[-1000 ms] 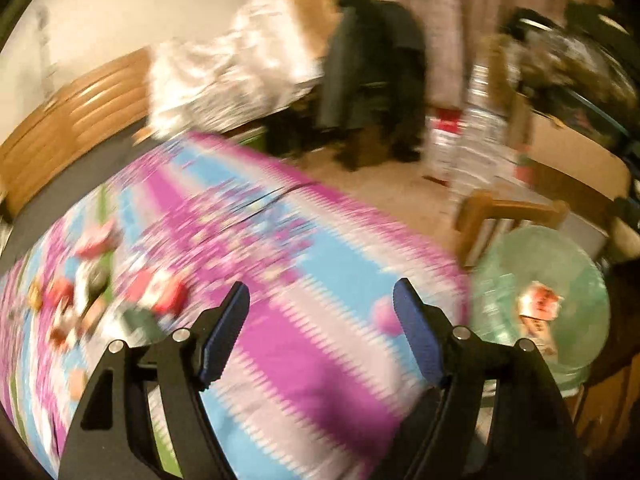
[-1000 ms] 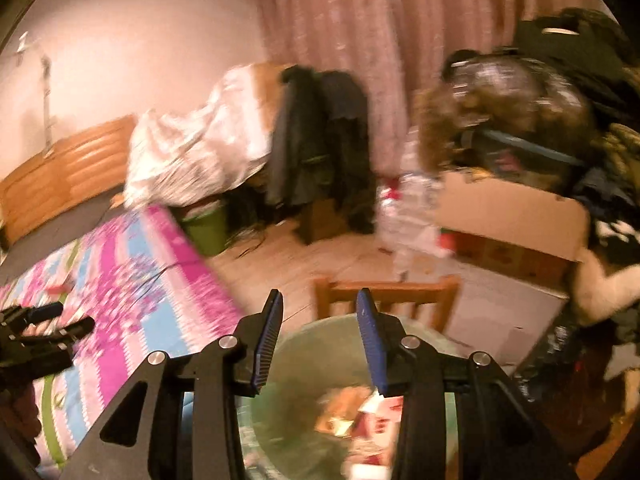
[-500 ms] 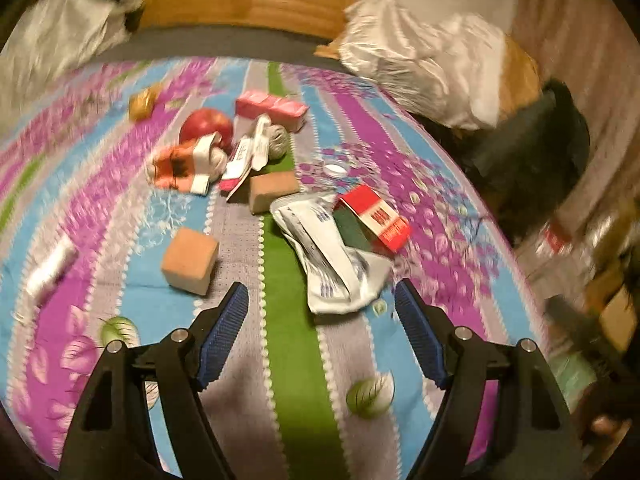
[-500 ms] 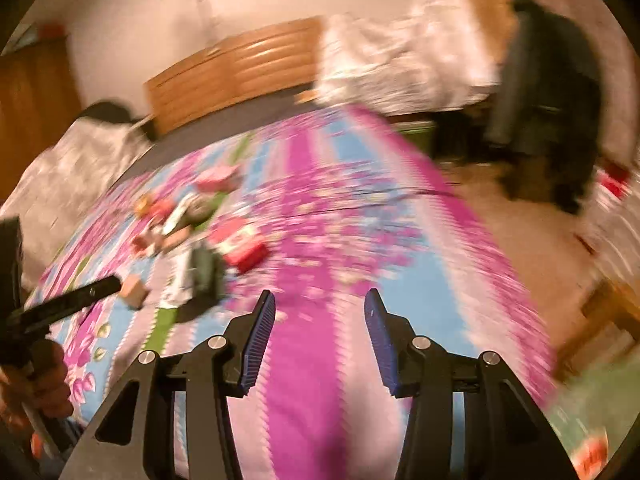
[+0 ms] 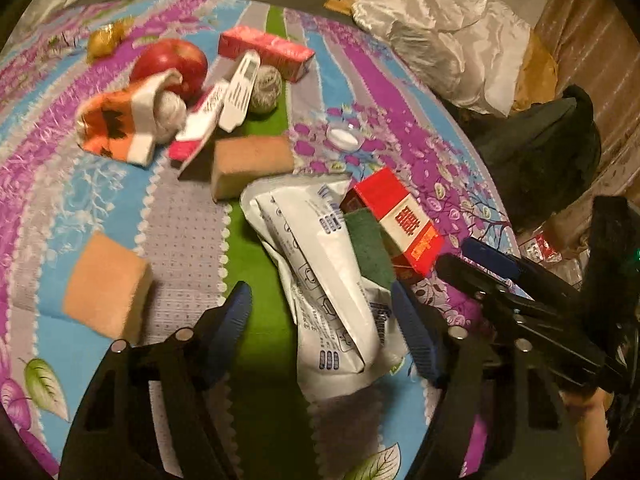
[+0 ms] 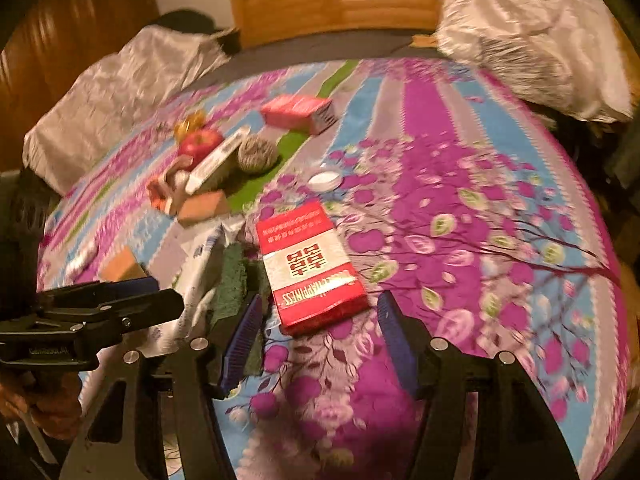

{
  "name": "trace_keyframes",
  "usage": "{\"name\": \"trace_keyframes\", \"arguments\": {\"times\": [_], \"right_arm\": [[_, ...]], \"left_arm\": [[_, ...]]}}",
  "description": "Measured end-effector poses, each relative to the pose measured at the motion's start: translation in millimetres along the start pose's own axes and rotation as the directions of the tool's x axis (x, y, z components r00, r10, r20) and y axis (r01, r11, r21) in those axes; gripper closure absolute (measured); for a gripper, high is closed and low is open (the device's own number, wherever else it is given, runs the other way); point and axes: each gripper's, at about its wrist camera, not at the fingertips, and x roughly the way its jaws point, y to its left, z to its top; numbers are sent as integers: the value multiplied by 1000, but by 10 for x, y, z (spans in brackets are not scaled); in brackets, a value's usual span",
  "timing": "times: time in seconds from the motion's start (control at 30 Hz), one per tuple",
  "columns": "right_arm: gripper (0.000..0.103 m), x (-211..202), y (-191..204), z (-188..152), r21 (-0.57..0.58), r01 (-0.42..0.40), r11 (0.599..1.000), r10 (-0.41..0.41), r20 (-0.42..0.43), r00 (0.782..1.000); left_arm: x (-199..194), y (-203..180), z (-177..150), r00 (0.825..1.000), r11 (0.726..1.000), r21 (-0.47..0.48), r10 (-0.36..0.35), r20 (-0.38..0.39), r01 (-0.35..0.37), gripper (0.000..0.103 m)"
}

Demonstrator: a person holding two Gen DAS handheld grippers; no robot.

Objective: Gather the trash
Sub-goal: 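Grasp the white wrapper with the left tool while the right tool grasps the red Double Happiness pack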

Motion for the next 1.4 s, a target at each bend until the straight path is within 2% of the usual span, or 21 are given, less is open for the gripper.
{"name": "trace_keyframes", "arguments": {"times": [0.03,0.13,0.23,0.3,0.37,0.47,0.57,0.67,0.73,0.8,0.9,1.03,1.07,1.1,1.13,1.17,1.23,1.3,1.4], "right_arm": [[42,59,-1,30,-15,-24,1000,24,-12,1000],[42,220,36,110,-60,-21,998,19,-29,999],[42,374,25,192,-85,-54,995,47,-80,996],[42,465,38,243,-120,-43,992,31,-97,995],[30,498,51,304,-152,-39,988,25,-94,995],[21,475,86,395,-202,-4,979,-8,-56,998],[21,505,86,513,-249,29,968,-40,-40,998],[21,642,81,612,-296,39,954,-61,-67,996],[21,672,72,646,-297,23,955,-45,-71,996],[21,700,40,654,-281,-10,960,-16,-89,996],[21,727,-23,612,-231,-80,970,52,-126,991],[21,744,-1,588,-214,-103,971,74,-138,988],[21,782,10,574,-216,-100,971,67,-154,986],[25,807,38,561,-224,-84,971,49,-156,987],[39,820,44,553,-221,-75,972,40,-159,986],[40,809,24,557,-199,-85,976,53,-157,986],[41,758,-38,551,-142,-116,983,95,-148,984],[41,658,-67,505,-123,-107,987,92,-121,988],[41,426,-110,407,-89,-103,991,97,-71,993]], "left_arm": [[9,5,-9,1000,1000,1,-3,-2,3,36],[55,64,-22,1000,1000,11,1,-7,0,36],[127,121,-15,1000,1000,-5,-7,-22,6,36],[136,133,-1,1000,1000,-11,-13,-20,13,36],[148,105,10,1000,1000,12,-5,-17,5,36],[165,93,47,1000,1000,11,-4,-15,4,36],[211,88,77,1000,1000,15,5,-13,-5,35],[253,58,96,1000,999,39,15,-12,-15,35],[258,63,106,1000,999,45,4,-10,-4,38],[266,81,112,999,998,47,-34,-11,35,52],[275,84,106,999,998,47,-43,-6,43,55],[296,128,125,997,997,11,-73,-14,73,53],[311,143,132,996,996,0,-84,-22,84,50],[322,146,144,996,996,-2,-87,-27,87,50],[315,130,140,996,996,9,-84,-28,84,50],[312,114,142,996,996,25,-82,-26,83,58],[282,107,127,996,995,44,-90,-18,91,62],[246,123,101,996,995,38,-93,-6,93,69],[109,120,31,997,995,55,-82,13,81,70]]}}
